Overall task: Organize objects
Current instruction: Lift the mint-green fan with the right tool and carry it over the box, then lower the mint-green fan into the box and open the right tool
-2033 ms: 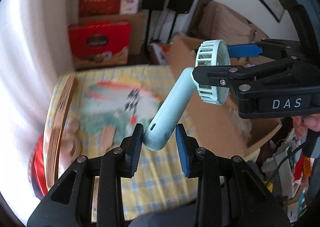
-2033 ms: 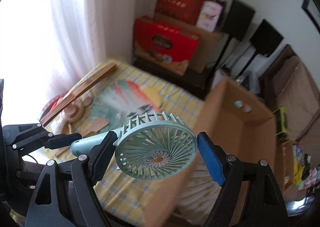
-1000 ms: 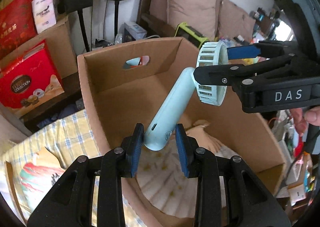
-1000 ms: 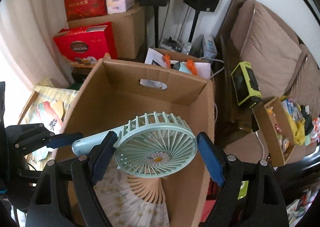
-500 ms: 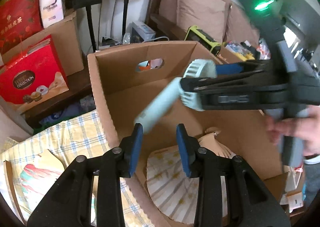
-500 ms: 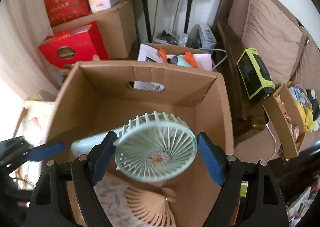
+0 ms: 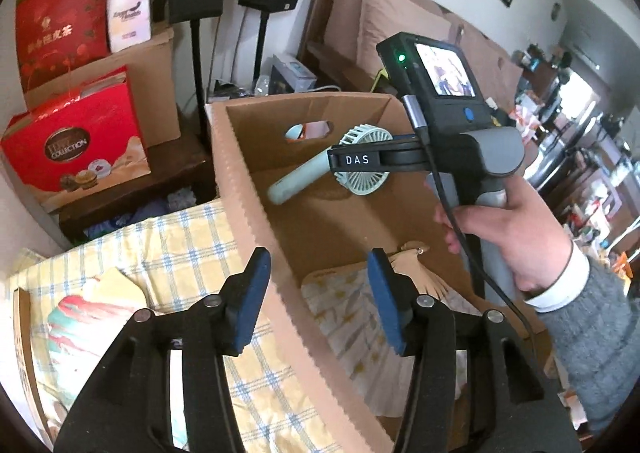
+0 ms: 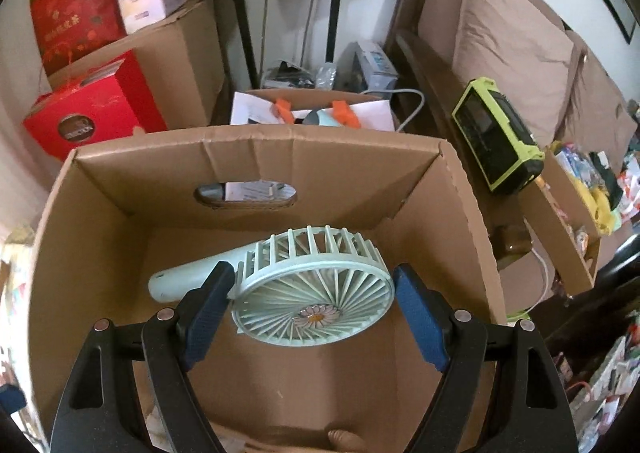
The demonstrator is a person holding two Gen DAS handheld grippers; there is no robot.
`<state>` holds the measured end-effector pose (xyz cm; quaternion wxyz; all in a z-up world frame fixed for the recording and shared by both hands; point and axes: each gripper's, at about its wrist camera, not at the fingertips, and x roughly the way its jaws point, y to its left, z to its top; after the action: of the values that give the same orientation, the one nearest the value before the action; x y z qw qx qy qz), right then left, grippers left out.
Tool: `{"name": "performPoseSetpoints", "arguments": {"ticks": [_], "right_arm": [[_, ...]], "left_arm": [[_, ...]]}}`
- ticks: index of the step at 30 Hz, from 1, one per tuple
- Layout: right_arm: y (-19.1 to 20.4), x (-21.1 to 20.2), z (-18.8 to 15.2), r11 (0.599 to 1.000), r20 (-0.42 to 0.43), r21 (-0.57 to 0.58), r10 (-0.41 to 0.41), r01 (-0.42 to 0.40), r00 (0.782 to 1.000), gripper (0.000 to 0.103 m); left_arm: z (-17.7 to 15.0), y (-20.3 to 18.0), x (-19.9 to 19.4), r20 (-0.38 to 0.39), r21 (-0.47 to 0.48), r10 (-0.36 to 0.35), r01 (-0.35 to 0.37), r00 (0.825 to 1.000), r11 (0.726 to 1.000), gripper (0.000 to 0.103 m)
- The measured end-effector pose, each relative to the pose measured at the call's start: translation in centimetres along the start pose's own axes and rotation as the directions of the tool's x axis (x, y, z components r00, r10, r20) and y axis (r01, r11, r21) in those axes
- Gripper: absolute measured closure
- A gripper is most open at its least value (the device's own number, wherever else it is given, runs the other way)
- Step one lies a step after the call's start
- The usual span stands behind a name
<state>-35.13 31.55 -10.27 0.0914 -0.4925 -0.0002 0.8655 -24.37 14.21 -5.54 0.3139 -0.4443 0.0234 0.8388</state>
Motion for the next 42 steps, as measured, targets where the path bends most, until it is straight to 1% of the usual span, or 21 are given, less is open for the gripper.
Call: {"name": "performPoseSetpoints", "arguments": {"ticks": [3, 7, 11, 14, 17, 18, 19, 21, 22, 26, 29, 31, 33, 35, 38, 39, 42], "right_arm": [[0.3, 0.2, 0.2, 0.999, 0.012, -0.019, -0.027, 0.027, 1.0, 0.025], [0.6, -0.6, 0.5, 0.997, 0.03, -0.051, -0.054, 0.056, 0.998, 0.023], [0.9, -3.2, 0.3, 0.994, 0.063, -0.107, -0.029, 0.035, 0.998, 0.022], [1.1, -5.3, -0.4, 0.99, 0.079, -0.137, -0.011, 0.022, 0.997, 0.022], [1.4, -7.0, -1.4, 0.989, 0.09, -0.148, 0.001, 0.012, 0.996, 0.021], [1.5, -7.5, -1.6, 0.99, 0.095, -0.143, 0.007, 0.007, 0.995, 0.019], [1.6, -7.9, -1.9, 0.99, 0.099, -0.139, 0.017, -0.003, 0.995, 0.019], [1.8, -8.7, -2.5, 0.992, 0.102, -0.126, 0.033, -0.02, 0.994, 0.018], [1.9, -9.0, -2.7, 0.992, 0.104, -0.122, 0.034, -0.022, 0.994, 0.017], [2.2, -10.3, -3.7, 0.994, 0.118, -0.096, 0.066, -0.055, 0.991, 0.015], [2.5, -11.4, -4.7, 0.993, 0.134, -0.099, 0.077, -0.064, 0.988, 0.011], [2.7, -12.0, -5.3, 0.993, 0.145, -0.097, 0.087, -0.074, 0.986, 0.005], [2.9, -12.7, -5.9, 0.993, 0.157, -0.092, 0.091, -0.077, 0.983, 0.003], [3.2, -13.4, -6.5, 0.993, 0.168, -0.096, 0.085, -0.069, 0.982, 0.003], [3.3, -14.4, -7.0, 0.993, 0.183, -0.096, 0.089, -0.073, 0.979, 0.002], [3.5, -14.8, -7.2, 0.992, 0.186, -0.098, 0.093, -0.076, 0.978, 0.0], [3.8, -15.8, -7.7, 0.99, 0.191, -0.111, 0.109, -0.089, 0.976, 0.0]], "left_arm": [[-0.4, 0.4, -0.1, -0.001, -0.011, 0.01, -0.01, 1.0, 1.0, 0.05], [-0.9, 0.8, -0.7, 0.007, -0.022, 0.004, -0.004, 1.0, 1.0, 0.041], [-1.4, 1.4, -1.9, 0.031, -0.035, 0.025, -0.024, 0.999, 0.999, 0.035], [-1.7, 2.1, -3.1, 0.045, -0.067, 0.036, -0.033, 0.998, 0.997, 0.029], [-1.9, 2.5, -4.1, 0.056, -0.087, 0.057, -0.052, 0.997, 0.995, 0.021], [-2.0, 2.6, -4.4, 0.058, -0.091, 0.063, -0.057, 0.996, 0.994, 0.016], [-2.1, 2.7, -4.7, 0.06, -0.097, 0.071, -0.065, 0.996, 0.993, 0.015], [-2.2, 2.8, -5.4, 0.058, -0.103, 0.087, -0.081, 0.995, 0.991, 0.013], [-2.3, 2.8, -5.7, 0.057, -0.102, 0.099, -0.092, 0.993, 0.991, 0.011], [-2.4, 3.0, -7.0, 0.067, -0.102, 0.142, -0.135, 0.988, 0.986, 0.006], [-2.4, 3.3, -7.7, 0.072, -0.115, 0.166, -0.157, 0.983, 0.981, 0.004], [-2.5, 3.6, -8.3, 0.081, -0.139, 0.189, -0.176, 0.979, 0.974, 0.0], [-2.7, 4.0, -8.9, 0.092, -0.178, 0.211, -0.192, 0.973, 0.965, 0.0], [-2.9, 4.5, -9.3, 0.093, -0.212, 0.219, -0.195, 0.971, 0.958, 0.0], [-3.3, 4.9, -9.8, 0.092, -0.229, 0.235, -0.209, 0.968, 0.951, 0.0], [-3.5, 5.0, -10.0, 0.091, -0.232, 0.237, -0.21, 0.967, 0.95, 0.0], [-3.8, 5.2, -10.7, 0.08, -0.241, 0.237, -0.212, 0.968, 0.947, 0.0]]}}
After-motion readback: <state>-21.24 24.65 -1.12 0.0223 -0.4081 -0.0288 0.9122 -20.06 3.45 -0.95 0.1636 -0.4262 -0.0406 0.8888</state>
